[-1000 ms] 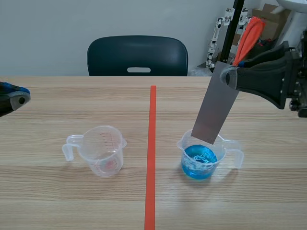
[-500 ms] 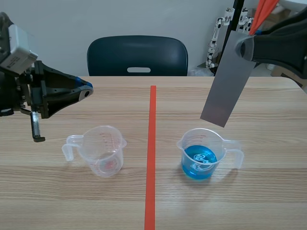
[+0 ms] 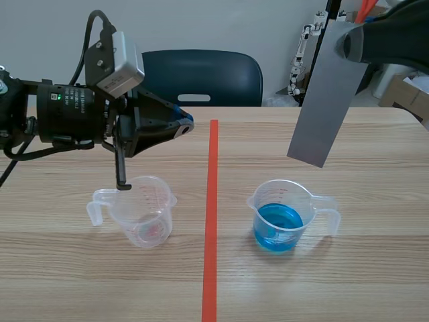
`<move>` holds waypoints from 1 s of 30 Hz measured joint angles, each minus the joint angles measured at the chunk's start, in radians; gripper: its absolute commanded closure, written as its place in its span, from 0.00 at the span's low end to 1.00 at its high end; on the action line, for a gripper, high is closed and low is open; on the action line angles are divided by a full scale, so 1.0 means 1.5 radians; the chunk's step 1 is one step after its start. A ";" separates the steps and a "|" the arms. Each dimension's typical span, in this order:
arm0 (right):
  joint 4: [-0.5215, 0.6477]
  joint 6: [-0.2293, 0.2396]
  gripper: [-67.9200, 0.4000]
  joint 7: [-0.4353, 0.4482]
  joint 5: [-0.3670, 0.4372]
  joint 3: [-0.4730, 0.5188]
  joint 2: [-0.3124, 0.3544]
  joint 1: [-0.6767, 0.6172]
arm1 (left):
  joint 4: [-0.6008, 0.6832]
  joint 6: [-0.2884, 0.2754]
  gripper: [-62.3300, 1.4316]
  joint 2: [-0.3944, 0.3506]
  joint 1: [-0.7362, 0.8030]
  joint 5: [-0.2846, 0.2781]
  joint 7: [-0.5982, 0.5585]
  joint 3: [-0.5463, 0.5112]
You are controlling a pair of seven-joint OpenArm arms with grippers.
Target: Do the redox reaction experiment. raise the plate out of the solution
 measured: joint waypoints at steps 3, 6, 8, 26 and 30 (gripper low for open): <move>0.015 0.000 0.99 -0.011 0.000 0.006 0.000 0.000 | 0.000 0.000 0.94 0.018 -0.012 0.000 0.018 0.021; 0.016 0.000 0.99 -0.020 0.012 0.013 0.000 0.000 | 0.000 -0.002 0.94 0.035 -0.018 0.000 0.026 0.045; 0.016 0.000 0.99 -0.035 0.027 0.019 0.000 0.000 | 0.000 -0.003 0.94 0.049 -0.019 0.012 0.027 0.057; 0.016 0.000 0.99 -0.060 0.045 0.030 0.000 0.000 | 0.000 -0.033 0.94 0.114 -0.024 0.048 0.060 0.083; 0.016 0.000 0.99 -0.060 0.045 0.030 0.000 0.000 | 0.000 -0.033 0.94 0.119 -0.024 0.048 0.060 0.083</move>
